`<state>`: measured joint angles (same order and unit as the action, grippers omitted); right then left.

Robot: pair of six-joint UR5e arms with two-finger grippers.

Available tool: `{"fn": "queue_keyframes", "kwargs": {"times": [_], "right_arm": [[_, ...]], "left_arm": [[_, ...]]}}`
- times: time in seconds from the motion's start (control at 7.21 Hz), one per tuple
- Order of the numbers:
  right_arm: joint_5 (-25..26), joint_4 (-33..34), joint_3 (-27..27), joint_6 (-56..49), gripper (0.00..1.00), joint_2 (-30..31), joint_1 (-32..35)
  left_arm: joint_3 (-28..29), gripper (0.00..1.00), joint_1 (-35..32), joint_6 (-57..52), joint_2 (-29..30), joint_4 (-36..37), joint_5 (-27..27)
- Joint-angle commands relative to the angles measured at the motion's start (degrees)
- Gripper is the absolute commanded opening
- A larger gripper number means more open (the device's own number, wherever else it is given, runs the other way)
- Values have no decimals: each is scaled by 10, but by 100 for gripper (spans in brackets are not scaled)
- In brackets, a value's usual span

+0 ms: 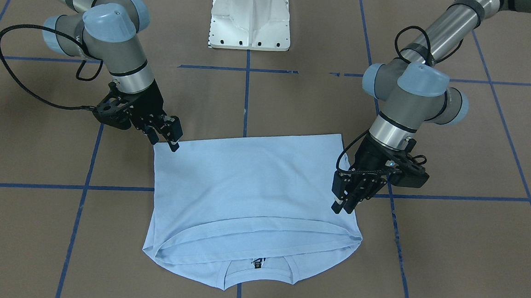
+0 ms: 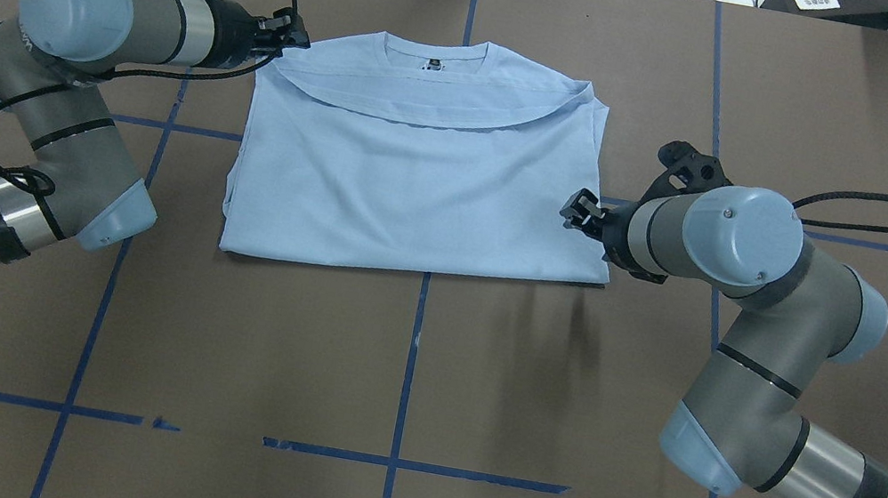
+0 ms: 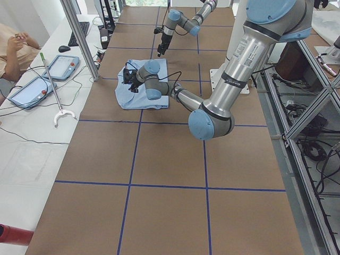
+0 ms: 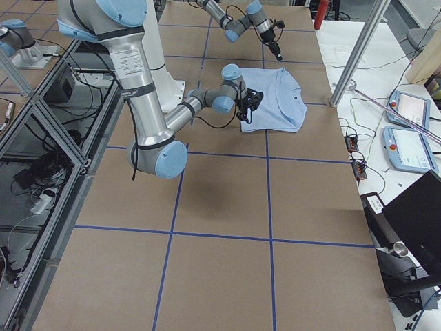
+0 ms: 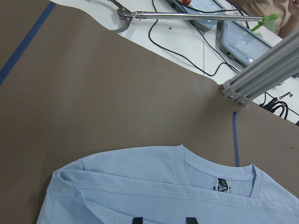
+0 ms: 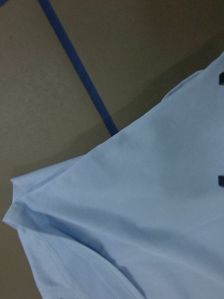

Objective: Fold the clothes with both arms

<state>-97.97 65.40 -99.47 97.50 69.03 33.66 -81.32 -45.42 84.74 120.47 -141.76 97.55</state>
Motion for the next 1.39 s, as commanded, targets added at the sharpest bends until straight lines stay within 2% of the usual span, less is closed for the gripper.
{"fn": "queue_keyframes", "kwargs": {"times": [0.0,0.28,0.42,0.55,0.69,0.97,1.11,1.25], "right_arm": [[5,2,11,16,72,28,-12],[5,1,24,17,70,26,-15],[5,1,31,17,62,21,-16],[5,0,34,17,60,20,-16],[5,-1,34,18,45,18,-17],[5,2,34,17,36,7,-17],[5,3,35,17,9,5,-17],[5,2,40,17,0,5,-17]], "left_arm": [[-11,100,1,10,-2,-1,0],[-14,100,0,10,-4,-1,-1],[-15,100,0,10,-8,-1,-2],[-16,100,0,10,-8,-1,-2],[-17,100,0,10,-13,-1,-3],[-17,100,0,10,-16,-1,-4],[-17,100,0,10,-19,-1,-4],[-20,100,0,10,-22,-1,-4]]}}
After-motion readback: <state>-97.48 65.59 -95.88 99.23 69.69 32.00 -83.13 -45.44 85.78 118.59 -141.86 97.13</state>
